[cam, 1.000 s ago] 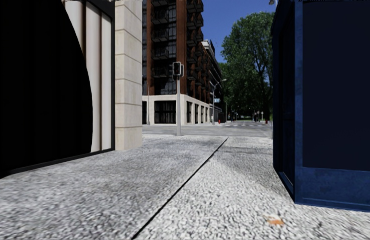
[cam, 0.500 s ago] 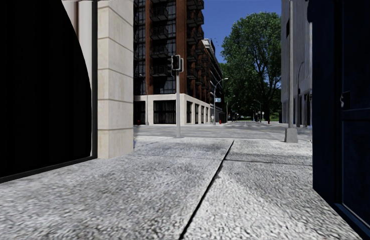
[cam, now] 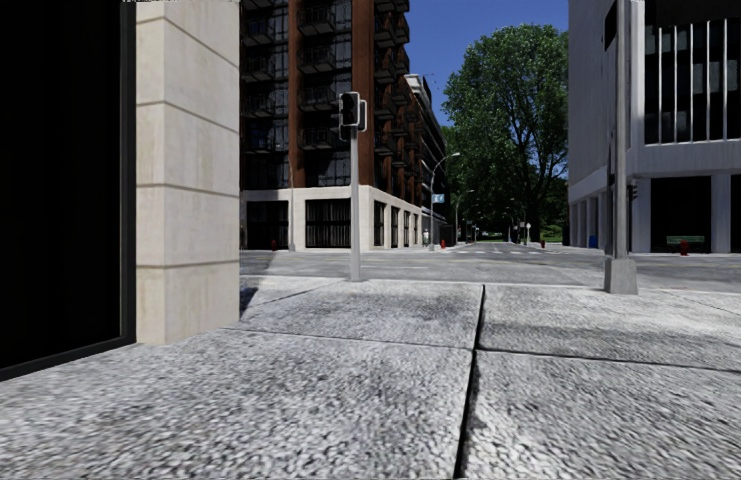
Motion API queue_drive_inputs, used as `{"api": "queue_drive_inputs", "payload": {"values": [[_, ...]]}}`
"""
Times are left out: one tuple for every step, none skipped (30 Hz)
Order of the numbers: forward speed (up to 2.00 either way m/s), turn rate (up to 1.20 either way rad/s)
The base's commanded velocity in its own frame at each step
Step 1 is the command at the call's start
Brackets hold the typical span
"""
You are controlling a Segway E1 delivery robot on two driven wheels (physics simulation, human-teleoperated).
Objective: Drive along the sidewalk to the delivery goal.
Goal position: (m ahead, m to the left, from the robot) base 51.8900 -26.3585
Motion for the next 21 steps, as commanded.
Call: {"api": "queue_drive_inputs", "payload": {"values": [[2.0, 0.0], [2.0, 0.0], [2.0, 0.0], [2.0, 0.0], [2.0, 0.0], [2.0, 0.0], [2.0, 0.0], [2.0, -0.03], [2.0, -0.03], [2.0, -0.06], [2.0, -0.15], [2.0, -0.23], [2.0, -0.23], [2.0, -0.25], [2.0, -0.25], [2.0, -0.25], [2.0, -0.25], [2.0, -0.25], [2.0, -0.28], [2.0, -0.35], [1.98, -0.44]]}}
